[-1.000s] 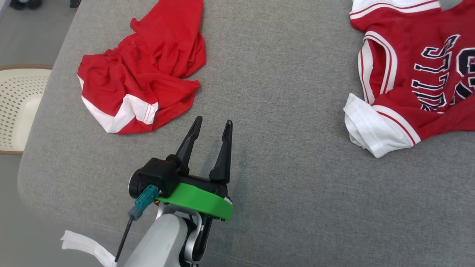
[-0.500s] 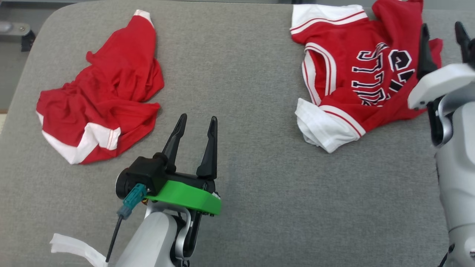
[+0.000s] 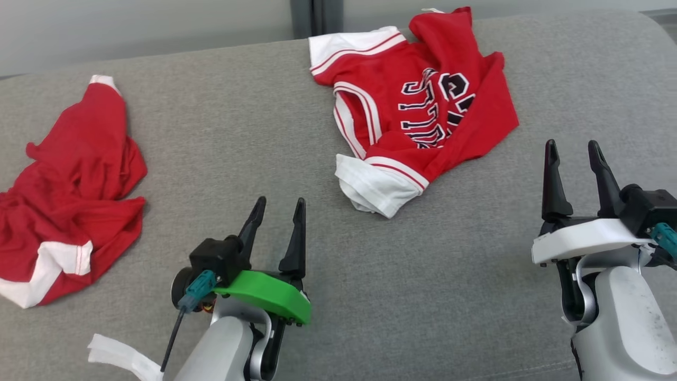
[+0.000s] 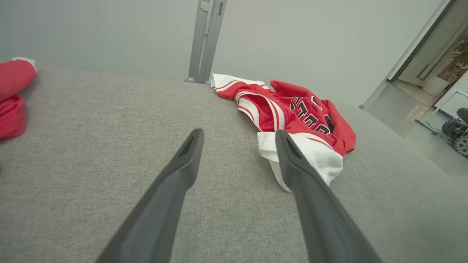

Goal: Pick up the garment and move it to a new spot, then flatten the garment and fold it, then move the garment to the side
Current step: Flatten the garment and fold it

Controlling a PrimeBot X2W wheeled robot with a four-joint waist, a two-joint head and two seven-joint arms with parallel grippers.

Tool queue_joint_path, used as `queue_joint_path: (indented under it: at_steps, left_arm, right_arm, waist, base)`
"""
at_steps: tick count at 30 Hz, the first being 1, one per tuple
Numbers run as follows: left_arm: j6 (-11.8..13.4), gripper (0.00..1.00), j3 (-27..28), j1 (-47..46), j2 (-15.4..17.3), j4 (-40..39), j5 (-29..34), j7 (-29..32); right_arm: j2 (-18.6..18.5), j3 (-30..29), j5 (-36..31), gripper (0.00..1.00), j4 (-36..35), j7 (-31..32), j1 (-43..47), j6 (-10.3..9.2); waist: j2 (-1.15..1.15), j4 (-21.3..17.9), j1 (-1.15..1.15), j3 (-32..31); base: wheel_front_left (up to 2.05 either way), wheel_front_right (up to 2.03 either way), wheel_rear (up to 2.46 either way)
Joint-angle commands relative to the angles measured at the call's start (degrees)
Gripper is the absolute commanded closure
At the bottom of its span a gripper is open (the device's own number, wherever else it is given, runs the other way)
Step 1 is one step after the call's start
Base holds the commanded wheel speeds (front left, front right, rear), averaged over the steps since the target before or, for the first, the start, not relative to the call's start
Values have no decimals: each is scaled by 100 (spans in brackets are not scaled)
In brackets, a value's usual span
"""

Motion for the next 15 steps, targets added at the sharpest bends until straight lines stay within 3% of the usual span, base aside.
queue_joint_path:
  at_steps: [1,6,15]
  left_arm:
    - [-55,0,-82,-169,26,180,-150,14]
    - [-79,0,-443,-800,28,761,-385,179]
    - [285,0,-841,-1951,31,1891,-620,576]
  right_arm:
    - [27,80,11,0,-101,-19,90,-1]
    - [44,171,15,0,-285,28,115,-2]
    - [60,274,228,0,-324,-8,150,-2]
  waist:
    - [0,-381,0,11]
    - [0,-678,0,136]
    - [0,-1038,0,400]
  base:
    - [0,0,0]
    - [0,0,0]
    - [0,0,0]
